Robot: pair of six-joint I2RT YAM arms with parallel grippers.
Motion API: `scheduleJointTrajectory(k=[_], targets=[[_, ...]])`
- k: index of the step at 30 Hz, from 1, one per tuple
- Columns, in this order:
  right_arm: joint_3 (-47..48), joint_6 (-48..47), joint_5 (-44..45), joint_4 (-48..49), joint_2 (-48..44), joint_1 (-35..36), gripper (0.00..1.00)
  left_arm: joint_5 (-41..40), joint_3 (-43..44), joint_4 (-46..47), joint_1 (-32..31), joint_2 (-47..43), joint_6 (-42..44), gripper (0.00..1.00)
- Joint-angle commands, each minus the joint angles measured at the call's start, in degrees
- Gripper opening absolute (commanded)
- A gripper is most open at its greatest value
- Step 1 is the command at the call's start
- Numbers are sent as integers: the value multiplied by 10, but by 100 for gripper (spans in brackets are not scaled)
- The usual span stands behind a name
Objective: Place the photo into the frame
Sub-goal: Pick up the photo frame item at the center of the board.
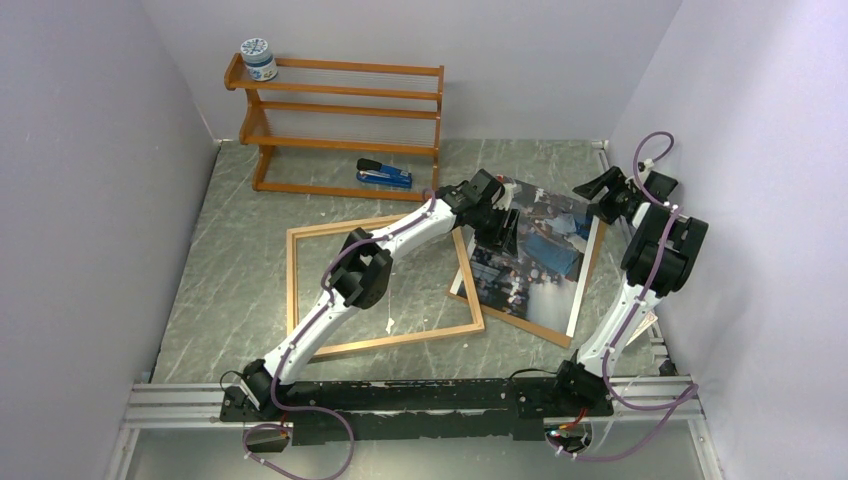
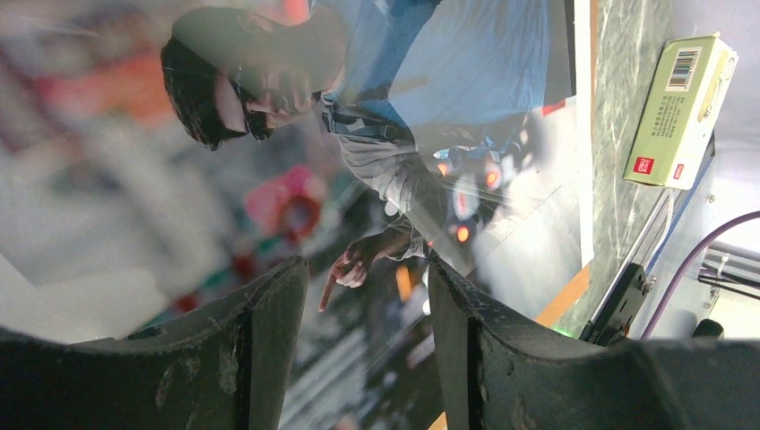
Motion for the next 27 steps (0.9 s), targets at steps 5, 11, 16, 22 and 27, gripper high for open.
scheduleJointTrajectory(k=[5,11,16,22,27], targets=[[-59,21,-77,56,-76,3,67,-43,-9,-88,7,48,10,59],[-79,11,-111,56,-100,6,63,-40,-10,-89,10,47,14,59],[-78,-7,-149,27,-110,13,66,-41,-13,-92,15,47,18,58],[-73,-65,-172,-48,-121,31,65,-34,-17,-88,22,46,19,57],[-110,-47,-171,-31,-136,35,53,-20,-19,-74,33,42,12,57]])
